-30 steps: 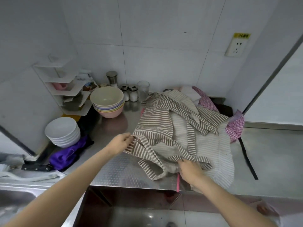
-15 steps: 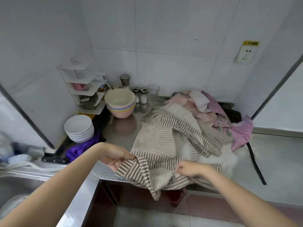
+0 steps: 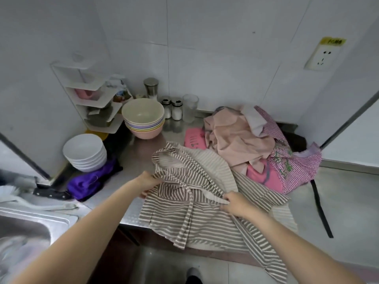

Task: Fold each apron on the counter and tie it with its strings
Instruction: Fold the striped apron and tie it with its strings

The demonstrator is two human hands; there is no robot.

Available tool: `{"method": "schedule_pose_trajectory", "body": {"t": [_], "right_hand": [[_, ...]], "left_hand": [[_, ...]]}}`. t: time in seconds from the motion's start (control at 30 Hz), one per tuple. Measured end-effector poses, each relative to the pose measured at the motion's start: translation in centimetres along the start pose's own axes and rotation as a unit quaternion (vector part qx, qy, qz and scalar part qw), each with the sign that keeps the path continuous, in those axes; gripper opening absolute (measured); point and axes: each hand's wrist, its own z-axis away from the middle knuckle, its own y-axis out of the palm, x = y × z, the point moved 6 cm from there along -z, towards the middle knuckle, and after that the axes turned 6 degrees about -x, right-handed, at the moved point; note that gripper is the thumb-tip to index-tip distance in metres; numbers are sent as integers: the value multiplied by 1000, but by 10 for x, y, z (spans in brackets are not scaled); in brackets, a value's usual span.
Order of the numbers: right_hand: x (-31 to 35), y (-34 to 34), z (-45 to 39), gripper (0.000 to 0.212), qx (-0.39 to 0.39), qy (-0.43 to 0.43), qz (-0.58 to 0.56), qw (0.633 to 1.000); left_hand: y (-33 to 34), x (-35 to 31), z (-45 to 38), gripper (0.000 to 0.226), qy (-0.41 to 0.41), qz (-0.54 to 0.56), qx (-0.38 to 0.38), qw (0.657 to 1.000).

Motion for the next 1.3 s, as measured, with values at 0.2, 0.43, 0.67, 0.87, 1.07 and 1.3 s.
{"method": "schedule_pose_trajectory", "body": {"t": [0.2, 0.43, 0.67, 0.87, 1.07, 1.3], "right_hand": [[-7, 14, -27, 39, 5, 42, 48, 998], [-4, 17, -35, 30, -69, 85, 59, 992], [4, 21, -39, 23, -93, 70, 47, 992], [1, 33, -43, 29, -95, 30, 77, 992], [-7, 15, -92, 35, -72, 33, 84, 993], [3, -32, -150, 42, -74, -44, 40, 996]], "left_hand": [[17, 42, 10, 78, -58, 22, 178, 982], [15, 62, 13, 40, 31, -111, 126, 985], [9, 53, -2, 39, 65, -152, -31, 986], [17, 41, -11, 42, 105, -243, -50, 963], [21, 21, -31, 47, 112, -279, -53, 952], [22, -11, -71, 44, 101, -268, -78, 955]]}}
